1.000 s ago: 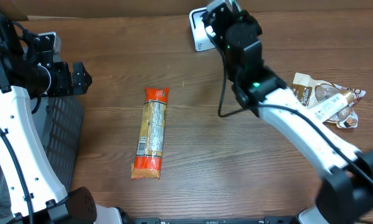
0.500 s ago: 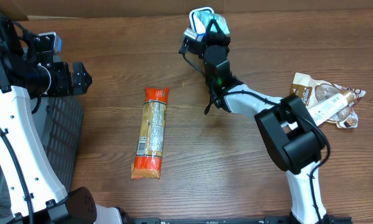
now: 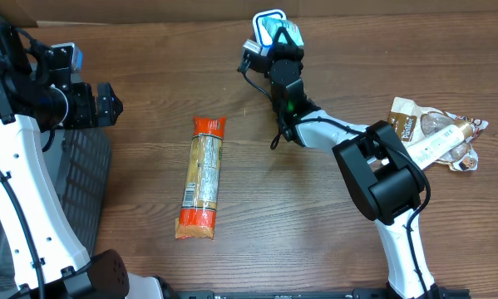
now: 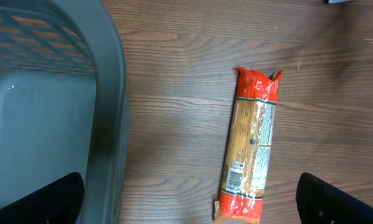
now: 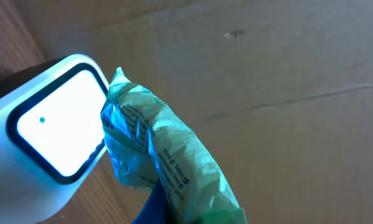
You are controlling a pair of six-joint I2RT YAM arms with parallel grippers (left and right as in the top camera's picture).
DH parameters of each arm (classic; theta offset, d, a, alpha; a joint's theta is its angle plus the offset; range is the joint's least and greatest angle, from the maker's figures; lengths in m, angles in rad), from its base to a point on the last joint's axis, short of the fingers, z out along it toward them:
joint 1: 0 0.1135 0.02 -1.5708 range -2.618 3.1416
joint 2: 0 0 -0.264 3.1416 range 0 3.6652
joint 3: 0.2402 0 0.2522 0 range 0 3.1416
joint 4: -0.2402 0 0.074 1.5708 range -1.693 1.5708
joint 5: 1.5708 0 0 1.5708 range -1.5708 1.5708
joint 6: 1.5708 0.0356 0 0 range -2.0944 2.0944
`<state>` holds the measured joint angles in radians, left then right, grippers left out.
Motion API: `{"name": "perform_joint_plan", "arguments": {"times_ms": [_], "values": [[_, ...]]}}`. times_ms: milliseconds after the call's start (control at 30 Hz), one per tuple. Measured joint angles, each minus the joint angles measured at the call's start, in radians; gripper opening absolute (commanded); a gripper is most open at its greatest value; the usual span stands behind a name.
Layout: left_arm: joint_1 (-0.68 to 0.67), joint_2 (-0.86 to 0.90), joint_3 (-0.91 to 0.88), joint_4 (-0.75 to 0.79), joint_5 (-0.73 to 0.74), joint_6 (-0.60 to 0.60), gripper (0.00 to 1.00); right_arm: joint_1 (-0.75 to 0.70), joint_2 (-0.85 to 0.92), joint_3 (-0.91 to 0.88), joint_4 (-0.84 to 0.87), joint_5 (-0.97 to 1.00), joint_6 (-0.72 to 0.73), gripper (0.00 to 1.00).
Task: Scan the item barcode
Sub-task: 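Hold the teal packet in front of the white scanner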
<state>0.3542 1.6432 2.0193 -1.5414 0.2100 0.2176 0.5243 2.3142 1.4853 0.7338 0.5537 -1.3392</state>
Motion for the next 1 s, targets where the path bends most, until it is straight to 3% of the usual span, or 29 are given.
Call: {"name": "perform_joint_plan", "arguments": {"times_ms": [333, 500, 600, 800, 1000], "values": [[0.0, 0.0, 0.0, 0.0, 0.0, 0.0, 0.99, 0.0, 0.0, 0.001, -0.039, 0.018, 0.065, 0.04], [0.0, 0.0, 0.0, 0.0, 0.0, 0.0, 1.0, 0.0, -0.006, 0.002, 0.049, 0.132, 0.135, 0.03], [0.0, 0.0, 0.0, 0.0, 0.0, 0.0, 1.0, 0.0, -0.033, 0.001, -0.003, 0.187, 0.188, 0.03], [0.0, 0.0, -0.001, 0.001, 0.0, 0.0, 1.0, 0.0, -0.275, 0.0, -0.485, 0.179, 0.432, 0.03], [0.0, 0.0, -0.003, 0.0, 0.0, 0.0, 1.0, -0.039, -0.639, 0.01, -1.043, -0.071, 0.92, 0.04]]}}
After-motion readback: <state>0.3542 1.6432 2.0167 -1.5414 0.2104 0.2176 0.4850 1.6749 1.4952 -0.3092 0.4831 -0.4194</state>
